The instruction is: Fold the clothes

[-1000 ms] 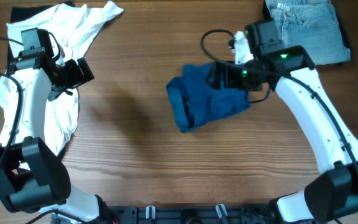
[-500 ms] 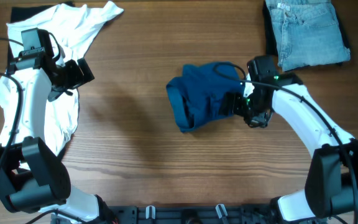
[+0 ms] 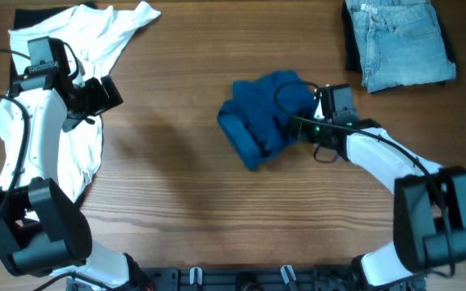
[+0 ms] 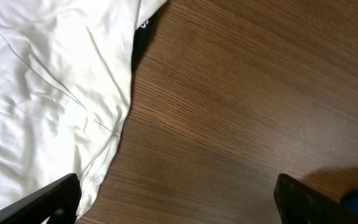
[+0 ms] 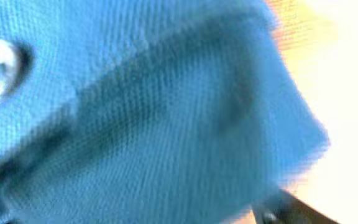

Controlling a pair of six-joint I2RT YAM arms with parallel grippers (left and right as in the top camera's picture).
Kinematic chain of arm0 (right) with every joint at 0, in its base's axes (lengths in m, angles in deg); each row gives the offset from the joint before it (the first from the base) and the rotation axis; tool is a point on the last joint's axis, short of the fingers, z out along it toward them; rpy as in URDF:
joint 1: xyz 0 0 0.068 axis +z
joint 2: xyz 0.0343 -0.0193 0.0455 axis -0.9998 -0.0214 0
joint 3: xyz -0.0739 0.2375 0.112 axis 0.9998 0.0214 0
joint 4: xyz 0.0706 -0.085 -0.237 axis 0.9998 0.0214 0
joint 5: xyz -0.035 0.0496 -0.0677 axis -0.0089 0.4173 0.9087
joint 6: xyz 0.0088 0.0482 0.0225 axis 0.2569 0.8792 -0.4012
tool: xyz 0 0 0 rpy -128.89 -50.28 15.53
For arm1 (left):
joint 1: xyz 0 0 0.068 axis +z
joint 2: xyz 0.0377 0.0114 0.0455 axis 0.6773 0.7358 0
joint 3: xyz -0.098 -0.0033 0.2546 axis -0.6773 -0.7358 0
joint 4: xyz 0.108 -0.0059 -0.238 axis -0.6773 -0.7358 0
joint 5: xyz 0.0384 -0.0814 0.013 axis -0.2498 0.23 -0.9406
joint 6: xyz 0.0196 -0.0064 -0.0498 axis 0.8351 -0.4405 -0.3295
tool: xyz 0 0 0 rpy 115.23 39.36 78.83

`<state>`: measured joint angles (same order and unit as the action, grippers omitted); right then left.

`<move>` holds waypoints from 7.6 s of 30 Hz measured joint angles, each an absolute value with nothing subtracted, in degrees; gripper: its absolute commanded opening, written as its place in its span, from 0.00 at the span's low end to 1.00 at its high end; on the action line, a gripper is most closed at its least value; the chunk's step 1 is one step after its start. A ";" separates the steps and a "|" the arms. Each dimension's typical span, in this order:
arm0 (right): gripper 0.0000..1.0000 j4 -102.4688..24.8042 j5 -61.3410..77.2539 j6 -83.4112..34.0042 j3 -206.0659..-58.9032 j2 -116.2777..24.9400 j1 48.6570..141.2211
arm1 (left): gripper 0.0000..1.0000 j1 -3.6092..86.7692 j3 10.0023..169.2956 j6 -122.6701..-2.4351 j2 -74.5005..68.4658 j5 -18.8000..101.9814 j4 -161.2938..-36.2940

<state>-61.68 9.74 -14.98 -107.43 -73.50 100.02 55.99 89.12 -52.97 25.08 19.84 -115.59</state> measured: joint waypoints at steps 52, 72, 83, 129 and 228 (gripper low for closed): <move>0.99 -42.49 15.14 -63.41 -124.82 -80.45 122.64 | 1.00 64.19 89.12 -52.97 25.08 19.80 -113.62; 0.04 -41.05 27.25 -52.09 -136.17 -86.77 117.97 | 1.00 64.19 89.12 -52.97 25.08 19.84 -113.60; 0.04 -42.80 28.58 -57.40 -156.63 -75.47 106.62 | 1.00 64.19 89.12 -52.97 25.08 19.82 -113.60; 0.92 -47.72 20.08 -57.88 -157.76 -96.74 83.91 | 1.00 64.19 89.12 -52.97 25.08 19.82 -113.43; 1.00 -72.61 11.99 -14.76 -59.97 21.57 80.76 | 1.00 64.19 89.12 -52.97 25.08 19.82 -113.67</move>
<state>-72.61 11.99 -14.76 -59.97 21.57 80.76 64.19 89.12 -52.97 25.08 19.82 -113.67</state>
